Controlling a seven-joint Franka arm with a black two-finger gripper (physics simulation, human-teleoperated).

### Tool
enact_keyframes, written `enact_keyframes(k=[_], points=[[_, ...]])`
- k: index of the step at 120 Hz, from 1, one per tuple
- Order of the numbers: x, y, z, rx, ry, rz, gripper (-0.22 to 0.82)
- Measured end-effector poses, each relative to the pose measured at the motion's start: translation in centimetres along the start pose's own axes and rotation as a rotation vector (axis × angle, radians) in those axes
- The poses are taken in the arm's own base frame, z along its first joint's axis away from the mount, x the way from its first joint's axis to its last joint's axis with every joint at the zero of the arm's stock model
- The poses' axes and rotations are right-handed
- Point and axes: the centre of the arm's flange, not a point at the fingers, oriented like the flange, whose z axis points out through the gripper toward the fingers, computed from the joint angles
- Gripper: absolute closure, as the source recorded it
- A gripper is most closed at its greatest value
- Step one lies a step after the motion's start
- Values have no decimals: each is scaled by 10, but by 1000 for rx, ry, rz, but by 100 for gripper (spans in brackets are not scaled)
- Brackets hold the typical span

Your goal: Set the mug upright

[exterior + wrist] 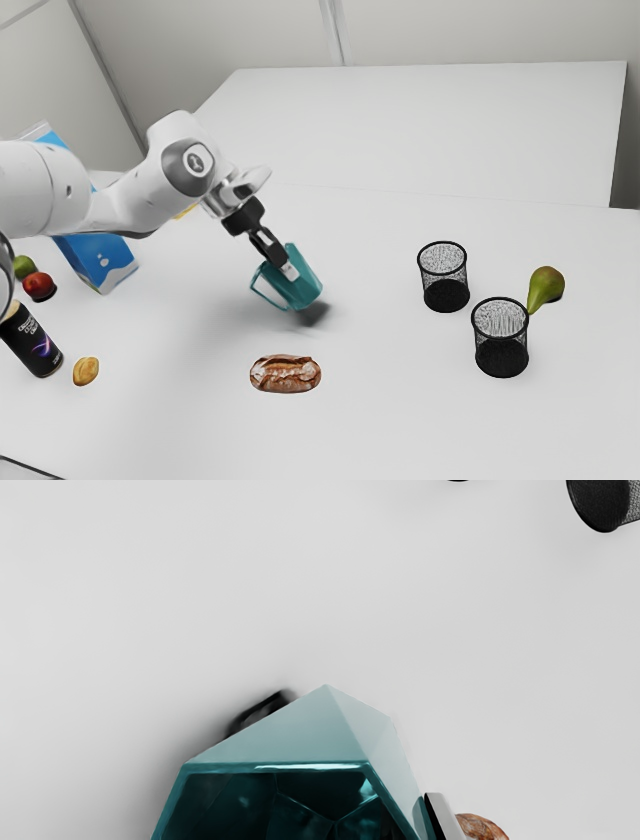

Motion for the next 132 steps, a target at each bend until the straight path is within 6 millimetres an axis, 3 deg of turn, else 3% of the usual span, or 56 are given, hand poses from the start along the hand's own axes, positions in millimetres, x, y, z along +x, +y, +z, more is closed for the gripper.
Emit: enact_keyframes(k=[8, 32, 80, 107, 132], points=[[2, 2, -5, 99, -56, 35, 77], [-5, 19, 12, 279, -174, 88, 78], [-11, 23, 39, 416, -187, 62, 77], [-7, 29, 38, 434, -170, 41, 38], [1, 45, 22, 465, -148, 49, 17]])
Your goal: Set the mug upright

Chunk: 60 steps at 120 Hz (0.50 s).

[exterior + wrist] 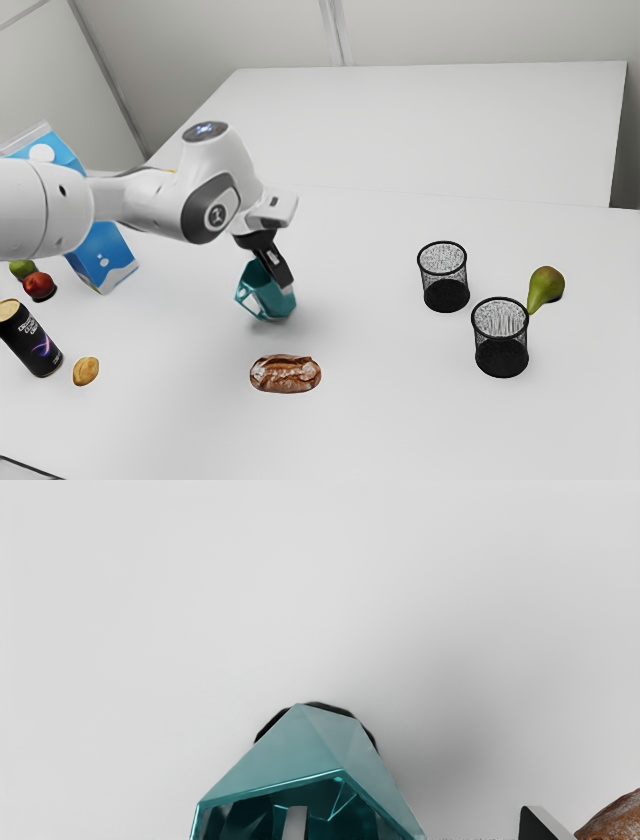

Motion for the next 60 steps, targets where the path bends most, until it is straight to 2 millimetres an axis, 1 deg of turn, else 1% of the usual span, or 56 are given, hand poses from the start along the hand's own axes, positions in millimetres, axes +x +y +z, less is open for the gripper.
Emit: enact_keyframes(k=[12, 24, 35, 48, 60], points=[[1, -1, -17, 18, 11, -5, 11], [7, -4, -46, 37, 29, -13, 7], [22, -12, -86, 41, 38, -53, 5], [31, -16, -128, 38, 31, -128, 3], [40, -21, -182, 42, 40, -187, 2]])
